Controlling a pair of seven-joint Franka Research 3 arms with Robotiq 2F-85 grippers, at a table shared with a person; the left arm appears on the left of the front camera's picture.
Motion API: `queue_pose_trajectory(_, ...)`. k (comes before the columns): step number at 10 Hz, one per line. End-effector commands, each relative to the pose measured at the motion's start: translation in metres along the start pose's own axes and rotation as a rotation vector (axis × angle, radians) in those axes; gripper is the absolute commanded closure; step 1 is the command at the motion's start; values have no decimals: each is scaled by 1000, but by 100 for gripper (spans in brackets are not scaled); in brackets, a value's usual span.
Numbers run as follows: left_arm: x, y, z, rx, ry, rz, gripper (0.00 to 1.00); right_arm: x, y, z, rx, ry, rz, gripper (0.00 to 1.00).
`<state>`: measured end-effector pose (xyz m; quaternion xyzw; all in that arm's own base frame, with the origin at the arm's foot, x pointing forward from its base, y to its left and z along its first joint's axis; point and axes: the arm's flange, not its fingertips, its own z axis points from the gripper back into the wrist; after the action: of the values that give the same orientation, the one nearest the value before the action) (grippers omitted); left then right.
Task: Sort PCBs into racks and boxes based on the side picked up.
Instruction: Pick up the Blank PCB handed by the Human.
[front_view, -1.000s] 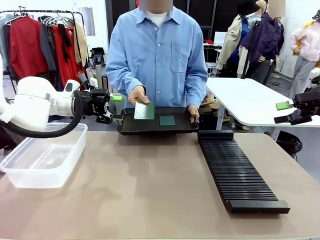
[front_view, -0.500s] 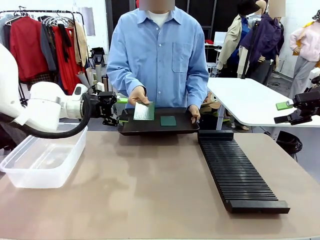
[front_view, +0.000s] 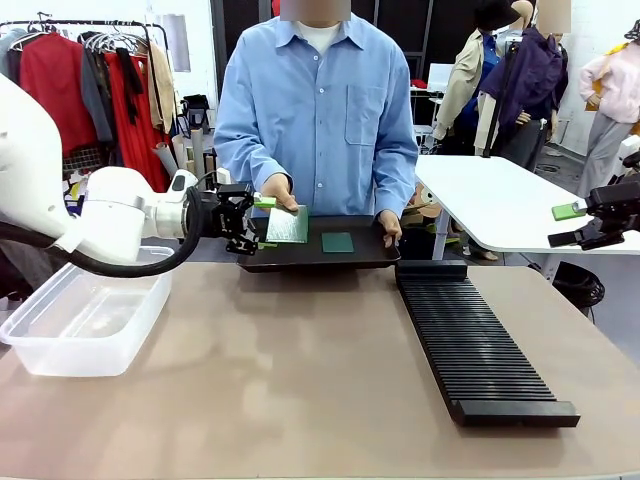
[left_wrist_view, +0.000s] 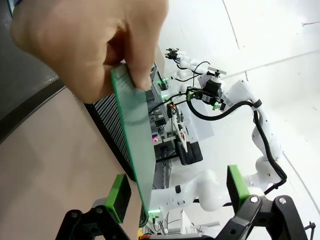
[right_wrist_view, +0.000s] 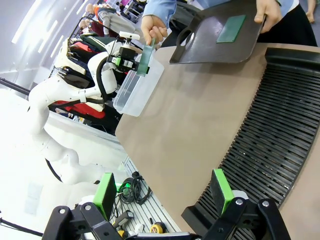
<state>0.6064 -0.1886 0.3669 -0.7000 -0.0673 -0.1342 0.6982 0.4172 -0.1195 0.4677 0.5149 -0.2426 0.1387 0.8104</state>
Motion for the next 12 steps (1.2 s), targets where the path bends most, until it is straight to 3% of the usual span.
queue_pose_trajectory(1, 12, 4, -4, -10, -34, 26, 0, 1, 2, 0, 3, -2, -5, 0)
queue_pose_trajectory(4, 15, 5, -14, -28, -37, 12, 2, 1, 2, 0, 3, -2, -5, 0)
queue_pose_trajectory(6, 17, 8, -16, -29, -48, 13, 25, 1, 2, 0, 3, -2, -5, 0)
queue_pose_trajectory(10, 19, 17, -15, -11, -54, 31, 100, 1, 2, 0, 3, -2, -5, 0)
queue_pose_trajectory(12, 19, 17, -15, -12, -52, 36, 100, 1, 2, 0, 3, -2, -5, 0)
